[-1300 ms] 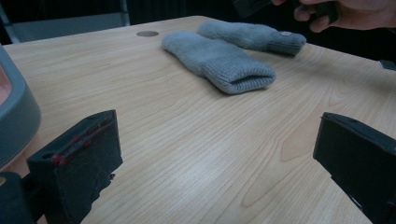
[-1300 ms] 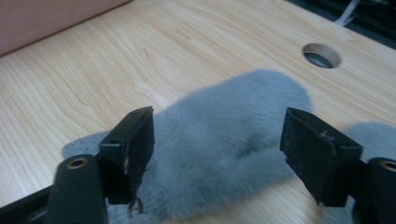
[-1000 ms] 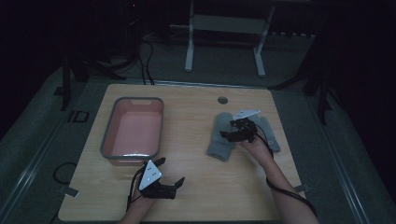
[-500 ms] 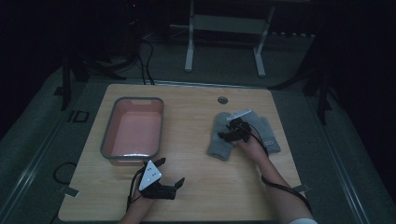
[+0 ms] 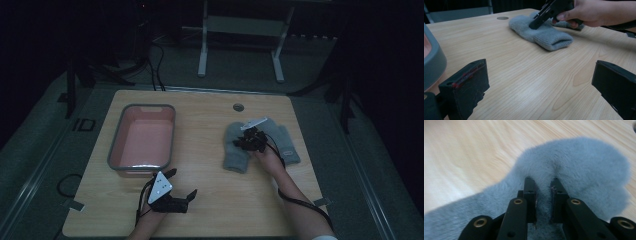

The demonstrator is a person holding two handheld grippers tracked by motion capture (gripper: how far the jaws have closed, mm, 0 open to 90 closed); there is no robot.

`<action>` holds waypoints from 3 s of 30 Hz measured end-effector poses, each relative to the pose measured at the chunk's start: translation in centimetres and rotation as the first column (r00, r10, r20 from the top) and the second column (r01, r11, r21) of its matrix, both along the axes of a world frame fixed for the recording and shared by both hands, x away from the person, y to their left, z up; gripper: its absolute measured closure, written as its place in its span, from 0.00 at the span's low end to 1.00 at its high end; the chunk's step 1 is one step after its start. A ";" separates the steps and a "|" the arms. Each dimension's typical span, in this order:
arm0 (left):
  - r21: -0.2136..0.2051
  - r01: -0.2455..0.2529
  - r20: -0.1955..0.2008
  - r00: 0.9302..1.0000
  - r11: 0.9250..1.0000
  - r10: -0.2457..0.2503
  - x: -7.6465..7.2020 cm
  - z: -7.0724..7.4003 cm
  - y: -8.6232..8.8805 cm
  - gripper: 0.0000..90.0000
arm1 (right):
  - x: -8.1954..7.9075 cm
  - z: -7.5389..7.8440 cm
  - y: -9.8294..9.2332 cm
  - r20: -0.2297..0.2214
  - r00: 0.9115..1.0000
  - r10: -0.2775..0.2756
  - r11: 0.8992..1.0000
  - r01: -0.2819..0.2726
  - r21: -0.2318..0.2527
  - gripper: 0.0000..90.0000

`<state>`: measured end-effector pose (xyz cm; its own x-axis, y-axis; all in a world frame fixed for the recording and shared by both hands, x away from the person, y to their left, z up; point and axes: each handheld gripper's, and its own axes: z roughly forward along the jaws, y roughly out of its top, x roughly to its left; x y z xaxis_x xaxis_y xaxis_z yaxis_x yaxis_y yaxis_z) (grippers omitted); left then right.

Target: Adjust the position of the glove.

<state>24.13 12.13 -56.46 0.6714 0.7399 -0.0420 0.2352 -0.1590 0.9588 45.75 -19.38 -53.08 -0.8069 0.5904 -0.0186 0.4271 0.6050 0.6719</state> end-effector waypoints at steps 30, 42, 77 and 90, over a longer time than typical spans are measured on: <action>0.001 0.003 -0.001 1.000 1.000 -0.003 -0.1 0.1 0.1 0.01 | -2.9 0.3 4.0 -0.066 0.989 0.133 0.991 -0.131 0.027 0.37; -0.003 0.002 -0.005 1.000 1.000 -0.002 -0.1 0.0 0.1 0.01 | -3.4 2.8 1.2 0.013 0.998 0.065 0.997 -0.066 0.037 0.23; 0.002 0.005 -0.011 1.000 1.000 -0.005 -0.1 -0.1 0.0 0.01 | 0.0 1.0 -13.8 0.026 0.935 -0.354 0.935 0.353 0.029 0.52; 0.000 0.007 -0.006 1.000 1.000 -0.007 -0.1 -0.1 -0.1 0.01 | -0.2 -1.4 -14.0 0.065 0.935 -0.348 0.937 0.348 0.002 0.69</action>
